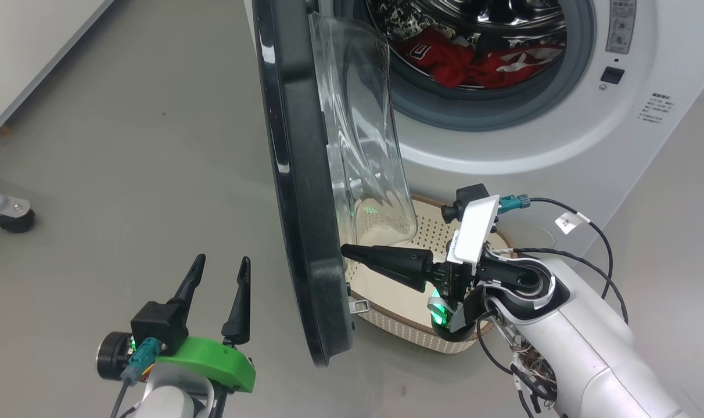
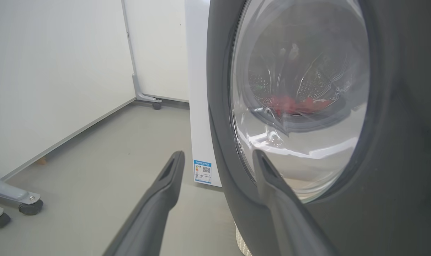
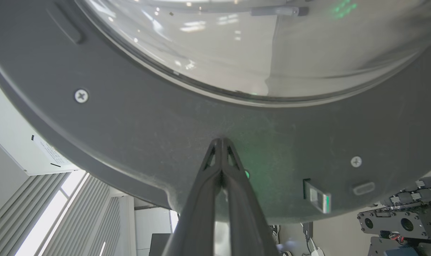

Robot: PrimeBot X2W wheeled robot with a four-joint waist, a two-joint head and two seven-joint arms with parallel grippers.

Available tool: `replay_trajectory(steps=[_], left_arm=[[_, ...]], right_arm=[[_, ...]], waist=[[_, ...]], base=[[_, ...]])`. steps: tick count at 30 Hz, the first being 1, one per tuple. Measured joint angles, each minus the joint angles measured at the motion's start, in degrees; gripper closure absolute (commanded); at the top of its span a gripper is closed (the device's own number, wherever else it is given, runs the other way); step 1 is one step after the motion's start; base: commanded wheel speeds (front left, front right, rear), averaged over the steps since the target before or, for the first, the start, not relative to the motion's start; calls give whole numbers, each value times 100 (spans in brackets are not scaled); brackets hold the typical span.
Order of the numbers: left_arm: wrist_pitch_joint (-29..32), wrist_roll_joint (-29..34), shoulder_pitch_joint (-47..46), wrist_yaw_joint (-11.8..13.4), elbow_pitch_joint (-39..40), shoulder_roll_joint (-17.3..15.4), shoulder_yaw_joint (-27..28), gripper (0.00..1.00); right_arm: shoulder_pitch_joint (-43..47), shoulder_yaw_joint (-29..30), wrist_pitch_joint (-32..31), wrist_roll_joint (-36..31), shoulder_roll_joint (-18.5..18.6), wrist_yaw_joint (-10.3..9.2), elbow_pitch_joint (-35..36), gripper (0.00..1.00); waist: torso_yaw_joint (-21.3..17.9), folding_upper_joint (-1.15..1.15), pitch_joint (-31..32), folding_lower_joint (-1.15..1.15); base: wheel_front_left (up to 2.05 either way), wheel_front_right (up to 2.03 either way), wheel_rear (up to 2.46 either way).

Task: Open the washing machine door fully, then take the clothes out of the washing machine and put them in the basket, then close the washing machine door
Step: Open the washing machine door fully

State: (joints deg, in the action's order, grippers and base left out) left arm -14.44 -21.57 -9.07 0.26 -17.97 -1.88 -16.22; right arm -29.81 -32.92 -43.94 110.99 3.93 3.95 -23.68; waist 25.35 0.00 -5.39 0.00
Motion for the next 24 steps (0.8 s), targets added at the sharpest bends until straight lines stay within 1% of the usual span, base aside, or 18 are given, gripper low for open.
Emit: replay_trajectory(steps=[6,13,16,21,23,24], left_arm=[[0,53,2,1,16,-1,-30,0],[0,58,32,4,27,-1,-1,0],[0,118,93,51,26,-3,47,0],[0,158,111,54,31,-5,118,0],[0,170,113,54,32,-5,111,0],[0,177,114,53,31,-5,88,0]], right_arm=[[16,-60,172,58,-1,0,2,100],[111,29,360,182,-22,5,7,100],[138,142,479,194,-34,54,35,100],[336,488,764,250,-34,155,135,100],[406,701,964,242,-29,202,194,63],[453,828,1072,242,-9,207,247,50]], waist=[[-1,0,12,0],[-27,0,26,0],[-73,0,45,0],[-169,0,83,0],[-208,0,102,0],[-225,0,111,0]], base=[[0,0,0],[0,0,0],[0,0,0],[0,0,0],[0,0,0],[0,0,0]])
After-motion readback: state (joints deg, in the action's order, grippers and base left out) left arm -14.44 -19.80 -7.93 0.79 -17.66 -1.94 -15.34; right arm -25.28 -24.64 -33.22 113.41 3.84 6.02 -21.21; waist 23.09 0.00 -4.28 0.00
